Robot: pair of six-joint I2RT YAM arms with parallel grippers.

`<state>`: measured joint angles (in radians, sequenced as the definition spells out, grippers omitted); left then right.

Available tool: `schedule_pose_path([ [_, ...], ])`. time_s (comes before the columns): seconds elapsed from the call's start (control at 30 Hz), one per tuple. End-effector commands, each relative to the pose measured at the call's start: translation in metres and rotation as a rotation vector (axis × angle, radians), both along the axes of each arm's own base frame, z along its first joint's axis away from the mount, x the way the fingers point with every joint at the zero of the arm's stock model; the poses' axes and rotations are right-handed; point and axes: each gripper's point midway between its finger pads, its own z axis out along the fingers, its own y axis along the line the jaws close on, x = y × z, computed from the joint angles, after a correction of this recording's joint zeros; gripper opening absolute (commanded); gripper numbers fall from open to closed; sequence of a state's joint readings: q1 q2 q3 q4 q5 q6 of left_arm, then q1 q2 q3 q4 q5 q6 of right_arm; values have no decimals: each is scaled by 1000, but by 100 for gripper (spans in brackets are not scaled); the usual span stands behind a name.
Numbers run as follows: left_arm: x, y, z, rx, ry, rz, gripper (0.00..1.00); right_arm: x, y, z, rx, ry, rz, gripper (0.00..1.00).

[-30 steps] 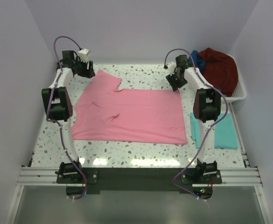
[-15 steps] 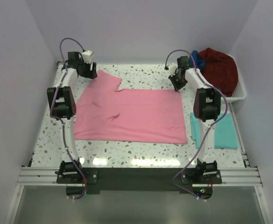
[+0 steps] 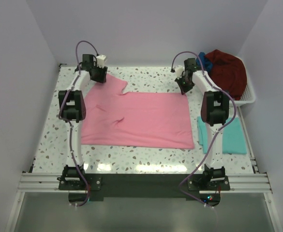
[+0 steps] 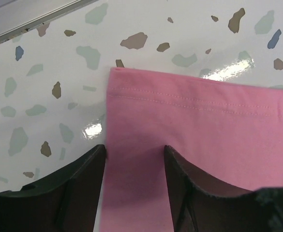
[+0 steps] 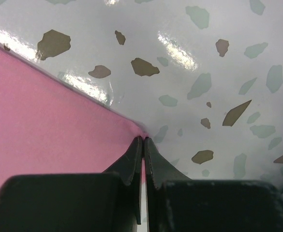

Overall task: Fold and stack the t-shirts
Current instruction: Fold the tshirt

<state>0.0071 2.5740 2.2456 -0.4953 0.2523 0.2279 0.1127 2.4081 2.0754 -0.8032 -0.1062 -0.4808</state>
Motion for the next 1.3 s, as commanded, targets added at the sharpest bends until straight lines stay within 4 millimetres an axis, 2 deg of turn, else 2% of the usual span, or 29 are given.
schedule_pose_path([
  [0.0,-2,6,-11,8,40,24,56,-16,-6,-24,-10,87,11,0],
  [0.1,-6,3,-16,-8,58,12,43,-16,-6,-23,-9,84,12,0],
  [0.13,-5,1,-11,-9,47,10,40,-15,-6,-22,-6,81,12,0],
  [0.17,-5,2,-9,-10,41,10,32,-16,-5,-20,-2,82,13,0],
  [0.2,-2,3,-4,-14,19,9,28,-15,-4,-18,4,78,17,0],
  [0.33,8,3,35,-27,-75,-11,13,-11,1,1,28,41,31,0],
  [0.4,11,4,53,-28,-115,-26,1,-8,1,19,33,8,36,0],
  [0.43,12,6,74,-28,-153,-31,0,-7,1,24,33,-3,40,0],
  [0.47,9,8,78,-28,-157,-39,0,-8,0,30,38,-10,44,0],
  [0.5,7,5,103,-45,-202,-68,0,-8,0,41,44,-29,49,0],
  [0.6,-9,2,116,-59,-220,-130,0,-15,1,53,54,-37,66,0],
  [0.63,-15,2,138,-53,-256,-149,0,-17,0,65,57,-57,76,0],
  [0.67,-25,1,128,-42,-236,-168,0,-22,0,64,60,-45,80,0],
  [0.7,-30,0,147,-32,-272,-180,0,-24,1,68,66,-50,86,0],
  [0.73,-35,1,149,-26,-276,-192,0,-26,1,77,67,-66,91,0],
  [0.77,-44,1,139,-18,-252,-204,0,-31,0,77,67,-58,95,0],
  [0.8,-49,1,141,-15,-252,-209,0,-33,1,79,69,-58,99,0],
  [0.83,-55,2,153,-7,-272,-214,0,-35,0,81,68,-61,103,0],
  [0.87,-64,3,145,-11,-249,-220,0,-41,0,85,67,-58,108,0],
  [0.9,-71,2,156,-11,-263,-230,0,-44,-1,87,69,-57,111,0],
  [0.97,-84,7,150,-10,-241,-227,0,-53,-1,95,74,-60,118,0],
  [1.0,-91,8,160,-8,-253,-233,0,-56,-2,97,74,-61,121,0],
  [1.07,-106,12,153,-5,-225,-236,0,-65,-4,96,64,-52,133,0],
  [1.1,-113,12,163,-2,-239,-238,0,-68,-5,104,63,-70,138,0],
  [1.13,-119,15,164,-2,-236,-235,0,-70,-6,105,57,-72,145,0],
  [1.17,-129,14,153,-1,-212,-241,0,-76,-8,102,52,-61,146,0],
  [1.2,-137,15,163,12,-228,-242,0,-79,-7,109,51,-74,154,0],
  [1.23,-148,15,152,13,-199,-243,0,-84,-9,105,48,-65,161,0],
  [1.27,-154,15,151,17,-196,-242,0,-87,-8,105,54,-60,168,0],
])
